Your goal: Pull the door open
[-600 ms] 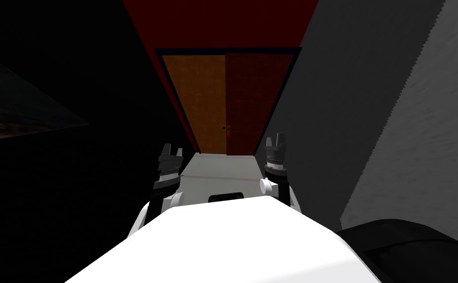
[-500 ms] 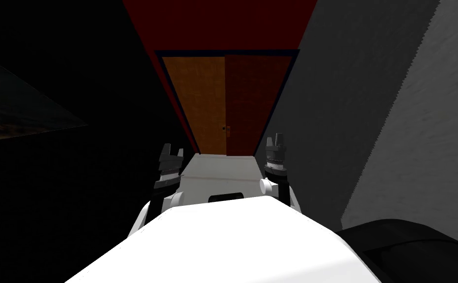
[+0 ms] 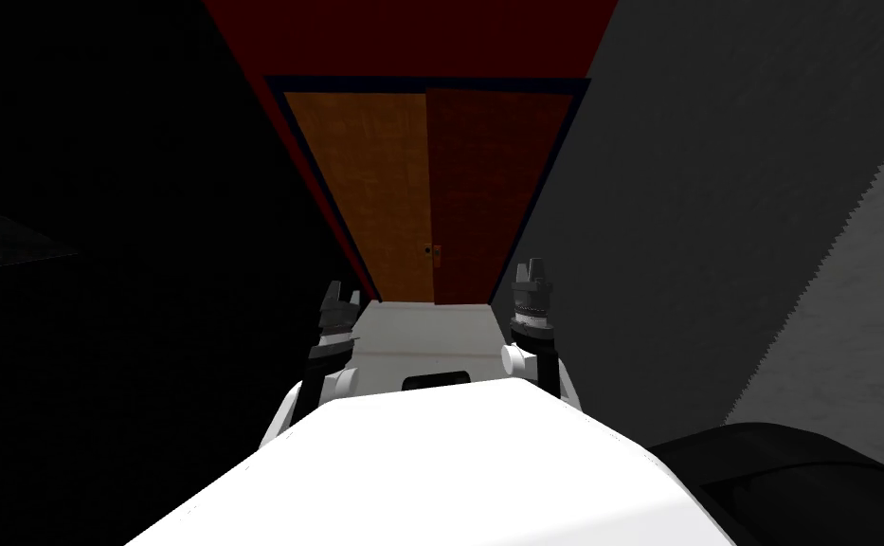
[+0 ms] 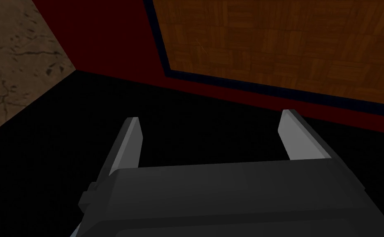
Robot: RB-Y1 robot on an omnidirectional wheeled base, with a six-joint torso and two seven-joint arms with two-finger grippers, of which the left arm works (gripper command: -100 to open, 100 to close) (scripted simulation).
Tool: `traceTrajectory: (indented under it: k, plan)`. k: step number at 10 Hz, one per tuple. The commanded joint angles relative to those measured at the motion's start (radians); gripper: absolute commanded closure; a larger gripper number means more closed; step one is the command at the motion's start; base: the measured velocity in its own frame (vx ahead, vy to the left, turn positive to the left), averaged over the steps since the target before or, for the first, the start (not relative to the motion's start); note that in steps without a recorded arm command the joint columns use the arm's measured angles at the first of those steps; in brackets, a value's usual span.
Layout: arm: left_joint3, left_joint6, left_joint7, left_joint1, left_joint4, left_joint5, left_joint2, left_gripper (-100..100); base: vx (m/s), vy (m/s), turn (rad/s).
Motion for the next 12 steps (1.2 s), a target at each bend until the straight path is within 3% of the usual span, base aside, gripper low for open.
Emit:
traceTrajectory:
  k: [1,12]
  plan:
    - [0.005,0.008,0.003,-0.018,0.041,0.006,0.013,-100,0.197,-0.035,-0.053]
    - [0.023,0.03,0.011,-0.108,0.249,0.031,0.06,-100,0.115,-0.028,-0.042]
